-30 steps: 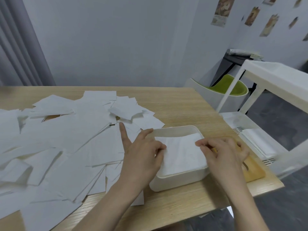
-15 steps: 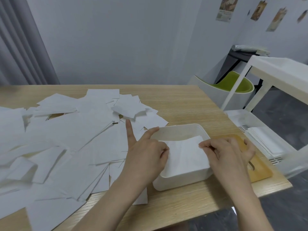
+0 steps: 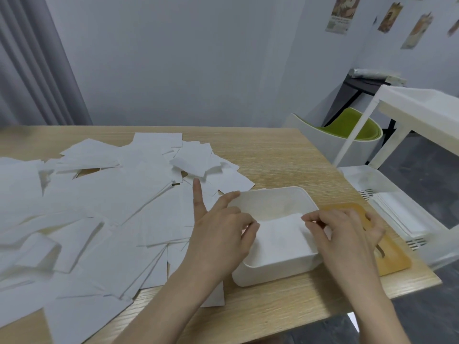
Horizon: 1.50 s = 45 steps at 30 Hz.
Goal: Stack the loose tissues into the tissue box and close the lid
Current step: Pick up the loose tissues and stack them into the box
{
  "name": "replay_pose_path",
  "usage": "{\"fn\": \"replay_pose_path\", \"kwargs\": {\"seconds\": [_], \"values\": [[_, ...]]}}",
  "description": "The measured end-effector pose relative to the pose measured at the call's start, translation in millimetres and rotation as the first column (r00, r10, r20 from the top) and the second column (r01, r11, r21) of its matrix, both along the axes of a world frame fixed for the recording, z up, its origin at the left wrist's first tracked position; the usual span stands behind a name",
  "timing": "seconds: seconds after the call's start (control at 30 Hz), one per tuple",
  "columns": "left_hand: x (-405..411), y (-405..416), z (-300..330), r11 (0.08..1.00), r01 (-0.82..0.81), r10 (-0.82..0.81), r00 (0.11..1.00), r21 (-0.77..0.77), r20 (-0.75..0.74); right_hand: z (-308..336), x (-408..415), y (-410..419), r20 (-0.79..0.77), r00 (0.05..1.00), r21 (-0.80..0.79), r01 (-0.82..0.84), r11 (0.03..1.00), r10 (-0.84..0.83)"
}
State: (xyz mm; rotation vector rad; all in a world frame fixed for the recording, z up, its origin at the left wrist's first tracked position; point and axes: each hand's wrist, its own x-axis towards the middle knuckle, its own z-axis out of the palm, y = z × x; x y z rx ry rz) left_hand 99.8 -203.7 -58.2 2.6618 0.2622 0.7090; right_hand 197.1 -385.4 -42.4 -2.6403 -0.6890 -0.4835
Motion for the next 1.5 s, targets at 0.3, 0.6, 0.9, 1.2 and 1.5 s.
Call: {"fn": "replay_pose_path", "kwargs": {"seconds": [0.3,0.6,0.9,1.2,1.5], "values": [[-39.3,22.5,-5.8,0.735,0.039,0.158,0.961,-0.676,0.228,12.9,-40.0,32.9,0.05,0.97,0.218,-0.242,0.946,0.237],[-95.9,80.9,-14.2,0.659,-0.105,0.366,0.91,-0.745,0.195,10.3,-89.7,99.6,-0.028,0.858,0.369,-0.467,0.804,0.512],[-132.6,123.7,-36.8,0.626,-0.24,0.458,0.883,-0.742,0.101,-27.0,-107.3,148.8,-0.211,0.789,0.325,-0.5,0.803,0.577],[-135.5,131.3,-54.1,0.605,-0.244,0.457,0.886,-0.758,0.08,-68.4,-94.9,186.2,-0.246,0.806,0.03,-0.549,0.835,0.539],[-132.5,132.5,-55.7,0.622,-0.258,0.444,0.894,-0.739,0.061,-58.3,-90.9,188.9,-0.266,0.804,0.214,-0.489,0.845,0.532]]}}
